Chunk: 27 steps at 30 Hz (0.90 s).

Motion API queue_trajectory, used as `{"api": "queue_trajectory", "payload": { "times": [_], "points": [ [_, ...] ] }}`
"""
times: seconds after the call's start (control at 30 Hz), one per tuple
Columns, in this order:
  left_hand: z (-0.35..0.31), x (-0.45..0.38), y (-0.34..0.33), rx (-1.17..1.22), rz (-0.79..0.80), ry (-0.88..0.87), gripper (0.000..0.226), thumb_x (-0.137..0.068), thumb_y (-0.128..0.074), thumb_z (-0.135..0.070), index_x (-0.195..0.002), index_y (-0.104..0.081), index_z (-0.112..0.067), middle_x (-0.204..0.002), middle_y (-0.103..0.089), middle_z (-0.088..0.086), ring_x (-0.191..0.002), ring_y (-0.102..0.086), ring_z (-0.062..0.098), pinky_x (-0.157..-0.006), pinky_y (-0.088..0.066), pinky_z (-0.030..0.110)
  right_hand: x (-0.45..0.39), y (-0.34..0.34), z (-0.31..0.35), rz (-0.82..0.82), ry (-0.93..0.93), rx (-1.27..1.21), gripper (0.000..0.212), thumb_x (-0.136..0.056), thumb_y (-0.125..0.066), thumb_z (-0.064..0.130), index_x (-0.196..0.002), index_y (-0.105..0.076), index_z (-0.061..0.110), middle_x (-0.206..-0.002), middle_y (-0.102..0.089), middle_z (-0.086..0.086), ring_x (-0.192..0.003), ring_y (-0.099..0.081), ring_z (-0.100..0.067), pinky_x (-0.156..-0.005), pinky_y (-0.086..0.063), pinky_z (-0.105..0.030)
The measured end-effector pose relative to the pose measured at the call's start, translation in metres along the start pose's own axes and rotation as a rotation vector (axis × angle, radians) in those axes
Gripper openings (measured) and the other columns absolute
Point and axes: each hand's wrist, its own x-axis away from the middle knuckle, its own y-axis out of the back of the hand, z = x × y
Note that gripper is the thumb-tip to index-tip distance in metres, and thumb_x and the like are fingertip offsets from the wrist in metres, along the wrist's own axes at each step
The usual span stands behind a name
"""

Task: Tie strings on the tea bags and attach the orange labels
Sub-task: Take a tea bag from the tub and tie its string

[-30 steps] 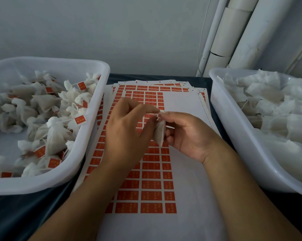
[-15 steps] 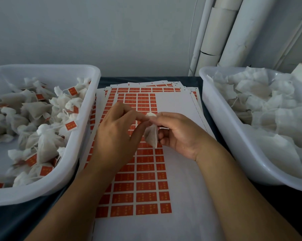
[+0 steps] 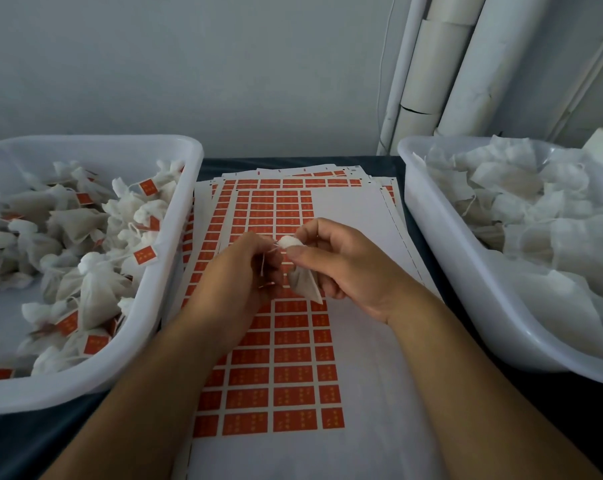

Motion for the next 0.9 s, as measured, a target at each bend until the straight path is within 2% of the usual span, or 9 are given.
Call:
{"api": "queue_trajectory", "payload": {
  "times": [0.13, 0.23, 0.33, 0.53, 0.7, 0.9],
  "points": [
    [-0.0039, 0.0026, 0.002, 0.319, 0.168, 0.086, 0.025, -0.092, -0.044, -0.019, -0.069, -0.055, -0.015, -0.067, -0.042, 0.002, -0.056, -0.043, 0.011, -0.056, -0.045, 0.027, -0.0008, -0.0013, -0.0008, -0.002, 0.039, -0.023, 0.02, -0.094, -0.073, 0.029, -0.113, -0.067, 0.025, -0.082, -0.068, 0.016, -0.067, -0.064, 0.002, -0.055, -0.049, -0.012],
    [-0.0056, 0.0036, 0.004, 0.505, 0.256, 0.12, 0.02, -0.09, -0.044, -0.017, -0.073, -0.054, -0.014, -0.068, -0.041, 0.0, -0.054, -0.042, 0.009, -0.053, -0.042, 0.023, -0.0002, -0.0028, -0.0001, 0.002, 0.088, 0.013, 0.021, -0.094, -0.073, 0.03, -0.114, -0.068, 0.029, -0.086, -0.068, 0.021, -0.085, -0.068, -0.004, -0.065, -0.054, -0.016],
    [-0.0068, 0.0021, 0.0057, 0.627, 0.252, 0.151, 0.014, -0.089, -0.044, -0.018, -0.077, -0.05, -0.014, -0.069, -0.042, -0.002, -0.055, -0.041, 0.008, -0.052, -0.04, 0.021, 0.0008, -0.0043, 0.0015, -0.013, 0.15, 0.011, 0.014, -0.094, -0.073, 0.027, -0.106, -0.068, 0.031, -0.082, -0.065, 0.025, -0.083, -0.065, 0.001, -0.064, -0.052, -0.014],
    [-0.0059, 0.0019, -0.001, 0.667, 0.146, 0.082, 0.011, -0.083, -0.046, -0.018, -0.073, -0.047, -0.017, -0.068, -0.042, -0.002, -0.057, -0.038, 0.008, -0.052, -0.038, 0.02, -0.0004, -0.0006, -0.0002, -0.066, 0.208, -0.01, 0.016, -0.091, -0.076, 0.025, -0.098, -0.063, 0.03, -0.084, -0.061, 0.015, -0.078, -0.062, -0.004, -0.059, -0.05, -0.015],
    [-0.0057, 0.004, 0.0014, 0.663, 0.219, 0.116, 0.024, -0.093, -0.04, -0.021, -0.071, -0.049, -0.016, -0.068, -0.042, -0.003, -0.057, -0.04, 0.009, -0.055, -0.039, 0.022, -0.0014, -0.001, -0.0029, -0.071, 0.234, 0.018, 0.02, -0.091, -0.077, 0.025, -0.097, -0.059, 0.033, -0.083, -0.062, 0.016, -0.075, -0.062, -0.003, -0.06, -0.05, -0.014],
    [-0.0078, 0.0057, 0.0007, 0.743, 0.186, 0.088, 0.016, -0.082, -0.047, -0.016, -0.067, -0.052, -0.017, -0.067, -0.043, -0.003, -0.057, -0.04, 0.008, -0.053, -0.038, 0.019, -0.0048, 0.0001, -0.008, -0.09, 0.209, 0.111, 0.02, -0.091, -0.077, 0.031, -0.097, -0.058, 0.033, -0.082, -0.062, 0.02, -0.076, -0.063, -0.002, -0.058, -0.049, -0.012]
  ]
}}
